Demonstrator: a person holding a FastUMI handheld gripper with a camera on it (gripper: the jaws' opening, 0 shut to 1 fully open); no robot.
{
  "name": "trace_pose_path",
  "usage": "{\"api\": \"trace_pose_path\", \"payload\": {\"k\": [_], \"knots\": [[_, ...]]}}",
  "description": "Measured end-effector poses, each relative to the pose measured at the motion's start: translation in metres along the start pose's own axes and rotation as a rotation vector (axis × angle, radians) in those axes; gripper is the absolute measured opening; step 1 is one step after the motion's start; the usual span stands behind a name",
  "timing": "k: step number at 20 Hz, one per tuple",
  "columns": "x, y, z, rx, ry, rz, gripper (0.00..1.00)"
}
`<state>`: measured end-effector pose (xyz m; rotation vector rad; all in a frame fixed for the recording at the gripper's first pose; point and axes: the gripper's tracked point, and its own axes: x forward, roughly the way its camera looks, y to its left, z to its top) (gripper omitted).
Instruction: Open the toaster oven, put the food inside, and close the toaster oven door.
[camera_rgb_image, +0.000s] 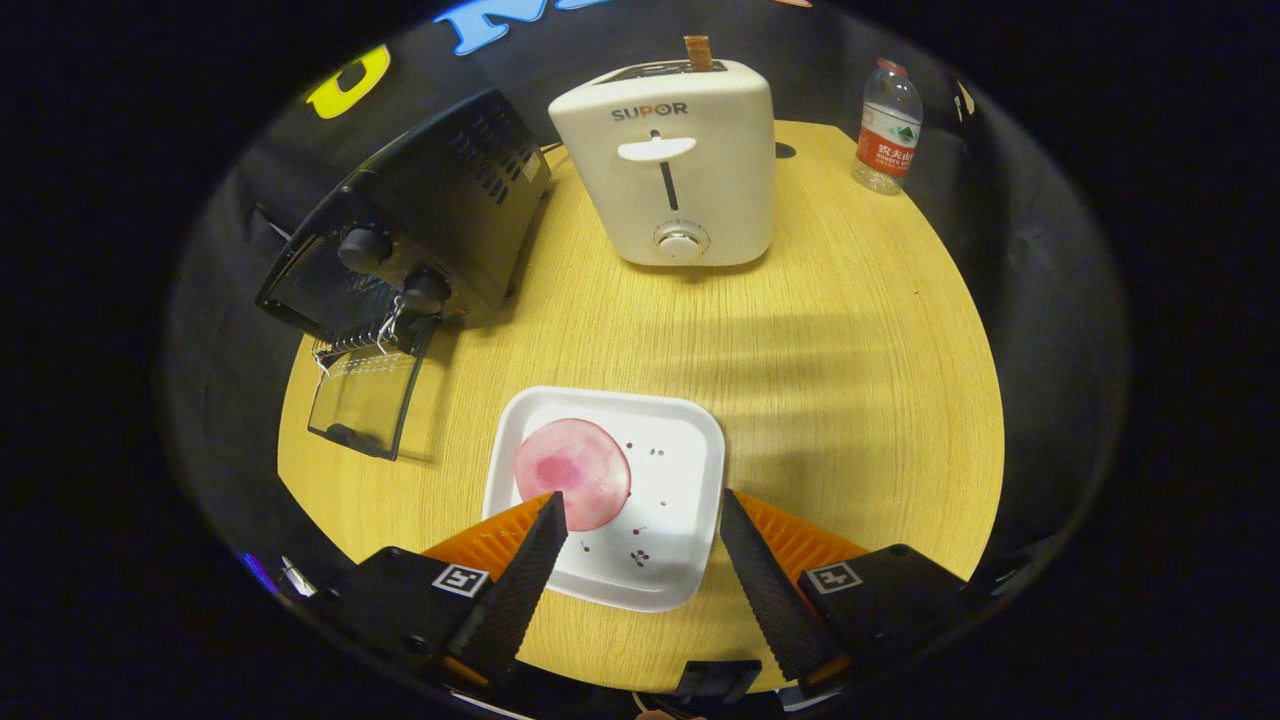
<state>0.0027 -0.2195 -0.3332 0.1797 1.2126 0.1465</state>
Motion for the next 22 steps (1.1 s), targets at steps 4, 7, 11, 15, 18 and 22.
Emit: {"api": "trace_pose_path", "payload": {"k": [4, 7, 11, 15, 18, 22], "knots": [[0.011, -0.015, -0.007, 0.012, 0.048, -0.023, 0.99], [0.014, -0.027, -0.016, 0.038, 0.101, -0.046, 0.97], [0.018, -0.03, -0.014, 0.072, 0.096, -0.066, 0.93], [0.02, -0.037, -0.013, 0.029, 0.094, -0.161, 0.76], [0.022, -0.034, -0.012, 0.015, 0.099, -0.175, 0.64], [0.024, -0.027, -0.012, 0.023, 0.121, -0.154, 0.33]]}}
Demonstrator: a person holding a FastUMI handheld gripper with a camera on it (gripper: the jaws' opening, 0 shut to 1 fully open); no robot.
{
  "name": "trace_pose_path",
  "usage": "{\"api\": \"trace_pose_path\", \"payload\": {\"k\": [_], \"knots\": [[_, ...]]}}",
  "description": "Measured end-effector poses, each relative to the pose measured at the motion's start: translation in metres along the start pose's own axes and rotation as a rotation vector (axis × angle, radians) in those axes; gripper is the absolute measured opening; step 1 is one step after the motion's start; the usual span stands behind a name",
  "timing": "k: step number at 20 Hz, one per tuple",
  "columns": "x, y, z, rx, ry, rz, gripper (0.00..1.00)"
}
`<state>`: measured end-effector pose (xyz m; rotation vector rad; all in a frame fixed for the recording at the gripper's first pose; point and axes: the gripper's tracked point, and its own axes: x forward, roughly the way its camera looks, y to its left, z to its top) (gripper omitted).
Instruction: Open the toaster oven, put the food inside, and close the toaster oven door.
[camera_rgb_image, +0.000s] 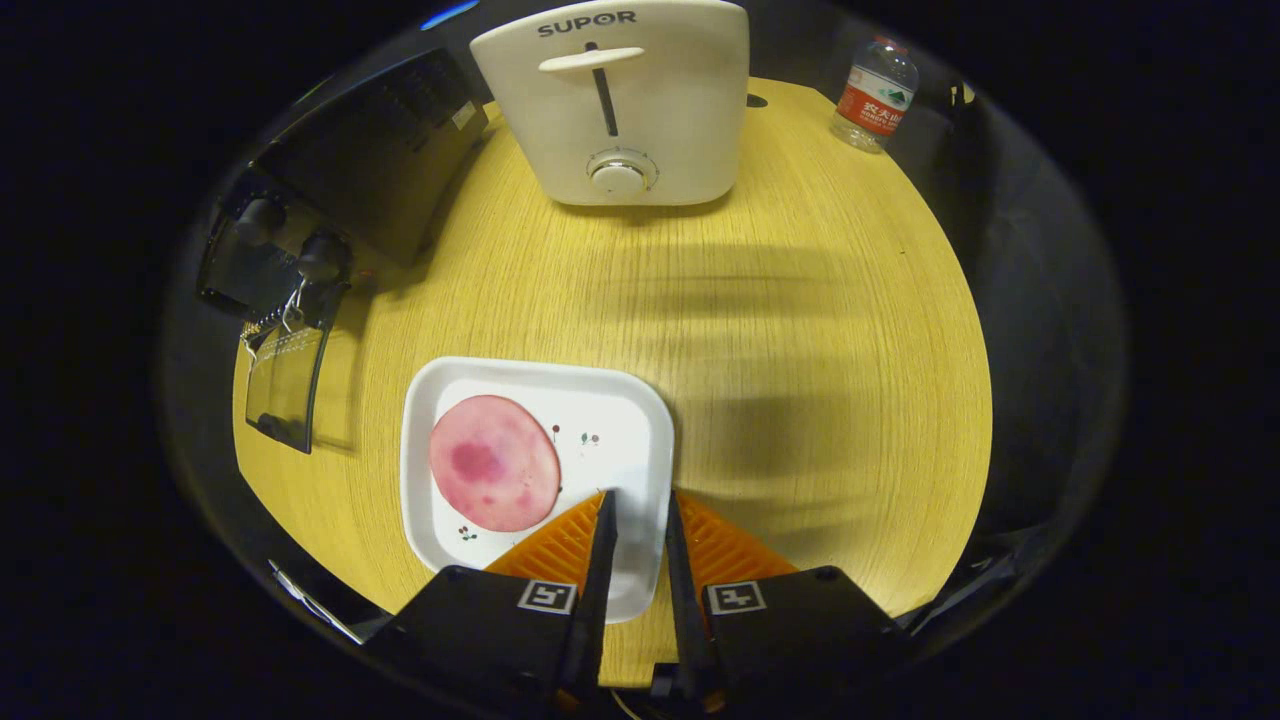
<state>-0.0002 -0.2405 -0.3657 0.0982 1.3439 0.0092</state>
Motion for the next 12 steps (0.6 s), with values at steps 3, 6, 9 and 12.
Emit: {"api": "trace_pose_path", "payload": {"k": [3, 6, 9, 12], "knots": [[0.001, 0.0, -0.001, 0.033, 0.018, 0.026, 0.24], [0.001, 0.0, -0.001, -0.002, 0.011, 0.049, 0.13], [0.001, 0.003, 0.001, -0.027, 0.006, 0.067, 0.13], [0.003, 0.009, 0.0, -0.048, 0.01, 0.135, 0.07]]}}
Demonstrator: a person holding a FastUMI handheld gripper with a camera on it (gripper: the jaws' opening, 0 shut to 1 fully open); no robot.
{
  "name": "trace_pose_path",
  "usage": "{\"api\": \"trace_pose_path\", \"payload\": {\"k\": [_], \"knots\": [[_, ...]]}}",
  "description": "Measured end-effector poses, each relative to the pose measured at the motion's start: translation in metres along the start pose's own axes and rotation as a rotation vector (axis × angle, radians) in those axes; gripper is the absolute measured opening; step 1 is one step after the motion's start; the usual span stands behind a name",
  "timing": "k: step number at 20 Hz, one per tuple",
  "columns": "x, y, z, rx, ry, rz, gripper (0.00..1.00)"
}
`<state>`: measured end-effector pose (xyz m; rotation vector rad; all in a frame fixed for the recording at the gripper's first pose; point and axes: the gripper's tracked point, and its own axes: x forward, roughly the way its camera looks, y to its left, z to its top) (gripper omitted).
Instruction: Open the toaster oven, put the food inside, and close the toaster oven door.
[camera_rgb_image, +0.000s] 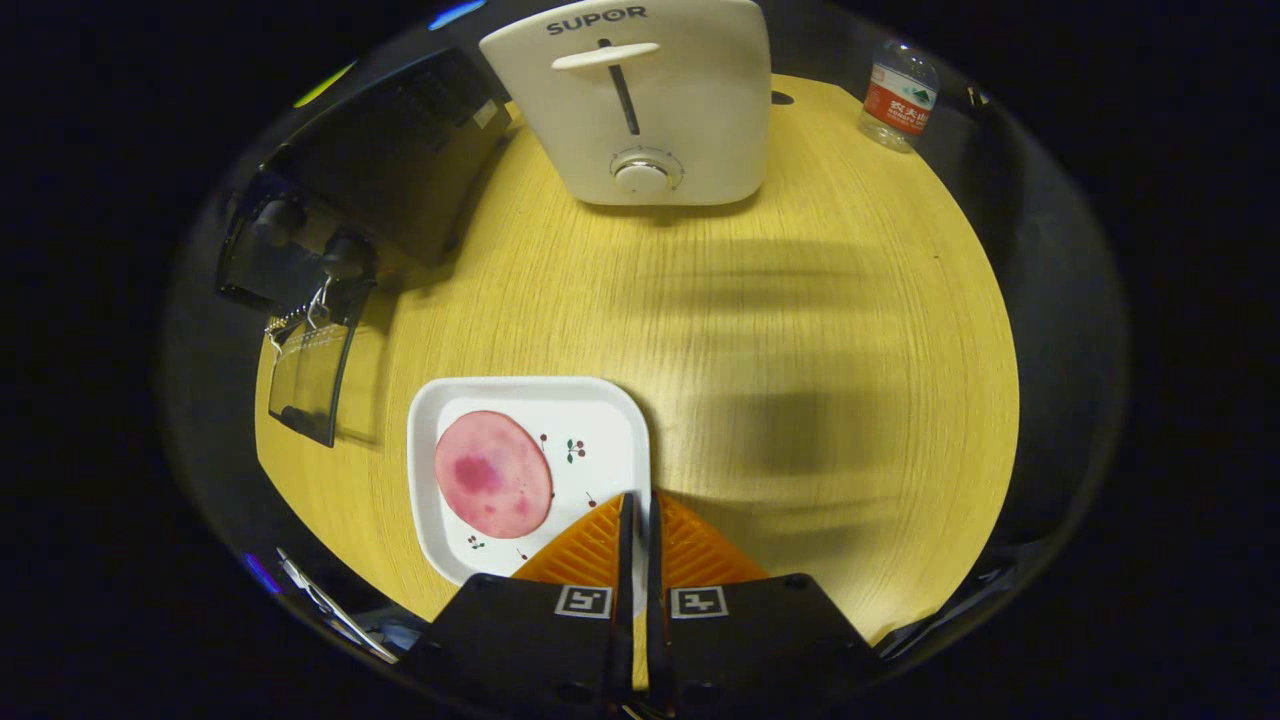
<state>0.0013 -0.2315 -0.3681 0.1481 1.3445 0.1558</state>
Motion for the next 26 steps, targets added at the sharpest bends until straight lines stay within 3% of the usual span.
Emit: {"api": "trace_pose_path", "payload": {"k": [3, 11, 18, 26], "knots": [[-0.001, 0.003, -0.001, 0.032, -0.001, 0.043, 0.02], [-0.004, 0.002, -0.011, 0.175, 0.03, 0.129, 0.02], [-0.025, -0.004, -0.015, 0.384, -0.032, 0.207, 0.02], [-0.062, 0.014, -0.016, 0.512, -0.143, 0.256, 0.02]]}}
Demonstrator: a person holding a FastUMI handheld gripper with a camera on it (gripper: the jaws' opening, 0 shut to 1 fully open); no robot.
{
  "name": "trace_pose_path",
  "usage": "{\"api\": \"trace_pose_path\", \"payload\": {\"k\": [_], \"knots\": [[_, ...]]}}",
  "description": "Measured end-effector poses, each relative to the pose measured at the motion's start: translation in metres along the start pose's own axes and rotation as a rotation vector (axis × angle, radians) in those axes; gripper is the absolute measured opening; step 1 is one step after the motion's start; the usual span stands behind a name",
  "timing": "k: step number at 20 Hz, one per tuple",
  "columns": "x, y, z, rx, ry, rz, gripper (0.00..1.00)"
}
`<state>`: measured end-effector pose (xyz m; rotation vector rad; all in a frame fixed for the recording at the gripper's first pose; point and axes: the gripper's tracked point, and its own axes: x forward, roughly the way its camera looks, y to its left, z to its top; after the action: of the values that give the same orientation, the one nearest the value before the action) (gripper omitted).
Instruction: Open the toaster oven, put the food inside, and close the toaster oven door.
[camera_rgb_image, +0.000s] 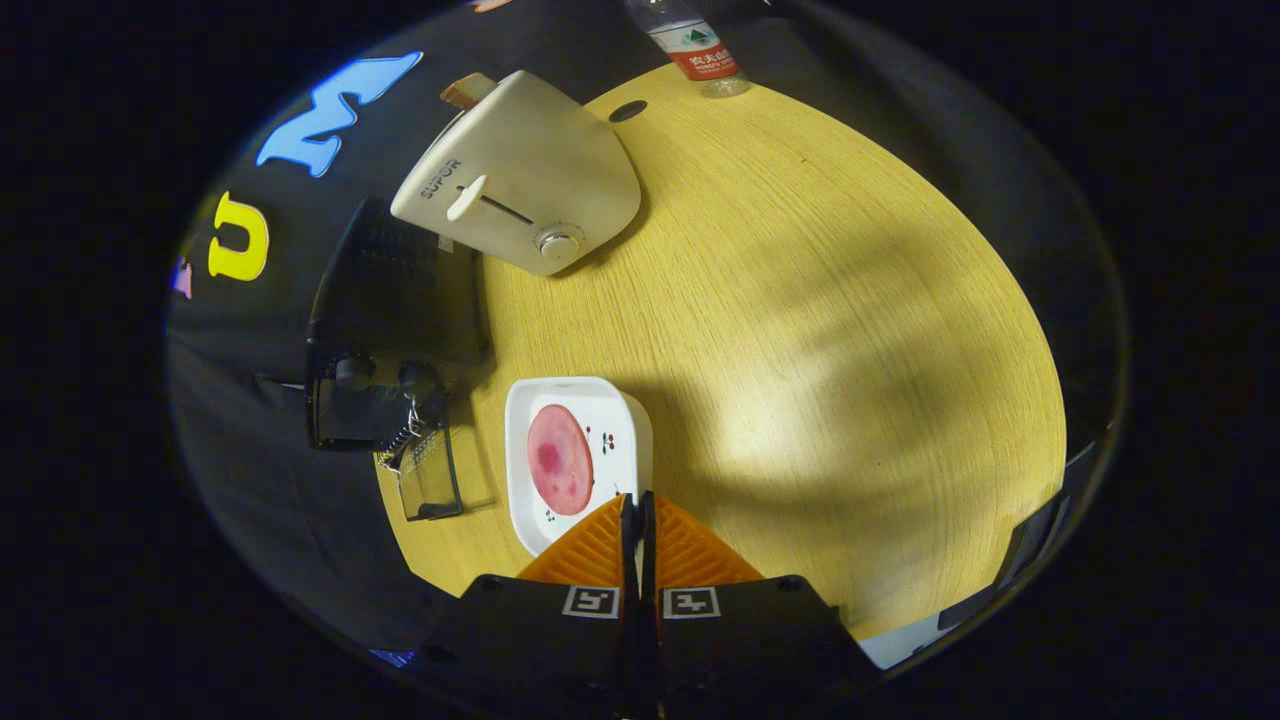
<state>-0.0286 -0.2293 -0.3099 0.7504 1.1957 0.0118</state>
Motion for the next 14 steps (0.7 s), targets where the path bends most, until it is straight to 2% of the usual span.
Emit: {"api": "trace_pose_path", "payload": {"k": [6, 10, 14], "knots": [[-0.02, 0.021, -0.018, 0.106, -0.065, 0.057, 0.02], [-0.032, 0.045, -0.032, 0.105, -0.093, 0.097, 0.02], [-0.046, 0.088, -0.047, 0.088, -0.129, 0.18, 0.02]]}}
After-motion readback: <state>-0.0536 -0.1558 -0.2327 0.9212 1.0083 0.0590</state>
